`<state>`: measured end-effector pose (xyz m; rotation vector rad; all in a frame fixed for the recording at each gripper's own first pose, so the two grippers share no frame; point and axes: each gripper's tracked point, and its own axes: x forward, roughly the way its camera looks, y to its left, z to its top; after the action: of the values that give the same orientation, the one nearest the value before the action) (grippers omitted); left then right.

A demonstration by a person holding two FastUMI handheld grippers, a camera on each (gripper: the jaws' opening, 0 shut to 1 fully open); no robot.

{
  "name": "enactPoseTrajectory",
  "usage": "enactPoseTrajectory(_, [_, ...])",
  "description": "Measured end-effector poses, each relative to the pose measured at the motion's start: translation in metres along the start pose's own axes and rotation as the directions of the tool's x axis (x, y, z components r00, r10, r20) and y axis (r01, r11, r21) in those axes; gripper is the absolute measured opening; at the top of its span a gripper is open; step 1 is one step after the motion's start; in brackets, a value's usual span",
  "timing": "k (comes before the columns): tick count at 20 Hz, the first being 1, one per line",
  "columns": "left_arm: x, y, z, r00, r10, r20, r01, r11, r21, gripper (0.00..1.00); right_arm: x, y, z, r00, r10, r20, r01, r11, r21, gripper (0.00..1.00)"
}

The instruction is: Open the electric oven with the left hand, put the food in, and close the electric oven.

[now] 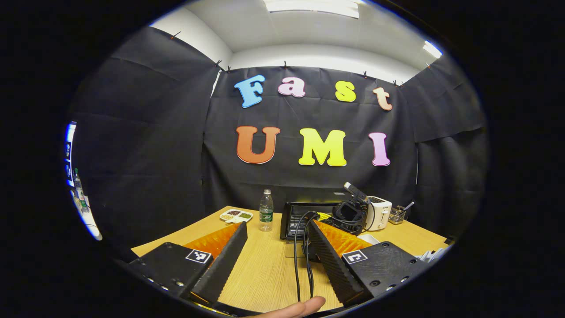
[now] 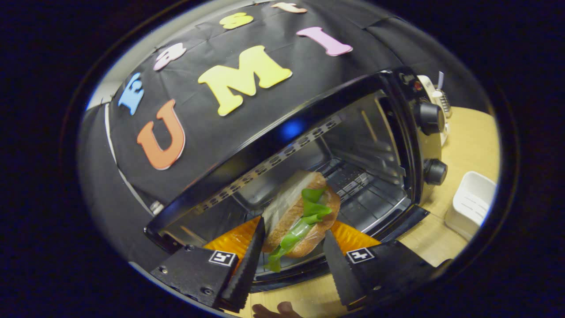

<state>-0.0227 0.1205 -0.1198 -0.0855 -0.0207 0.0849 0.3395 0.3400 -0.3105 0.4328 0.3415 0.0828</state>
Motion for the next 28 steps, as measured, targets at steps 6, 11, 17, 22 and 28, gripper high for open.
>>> enactPoseTrajectory(6, [0.003, 0.0, -0.008, 0.999, 0.035, -0.025, -0.034, 0.997, 0.063, 0.92, 0.011, 0.012, -0.016, 0.986, -0.008, -0.169, -0.047, 0.945, -0.323, 1.0])
enactPoseTrajectory(11, [0.0, -0.001, -0.006, 1.0, 0.022, -0.02, -0.021, 0.998, 0.055, 0.92, 0.009, 0.002, -0.035, 0.949, -0.096, -0.3, -0.058, 0.883, -0.466, 1.0])
enactPoseTrajectory(17, [-0.001, -0.001, -0.009, 0.999, 0.014, -0.03, -0.013, 0.999, 0.049, 0.92, -0.02, -0.005, -0.038, 0.88, -0.131, -0.456, -0.116, 0.873, -0.474, 1.0])
enactPoseTrajectory(22, [0.002, -0.002, -0.015, 0.999, -0.008, -0.046, 0.009, 1.0, 0.027, 0.92, -0.054, -0.004, -0.035, 0.844, -0.04, -0.535, -0.173, 0.923, -0.342, 1.0])
enactPoseTrajectory(28, [0.015, 0.01, -0.023, 0.997, 0.013, -0.07, -0.012, 1.0, 0.012, 0.92, -0.107, -0.007, 0.02, 0.894, 0.095, -0.438, -0.23, 0.936, -0.265, 1.0])
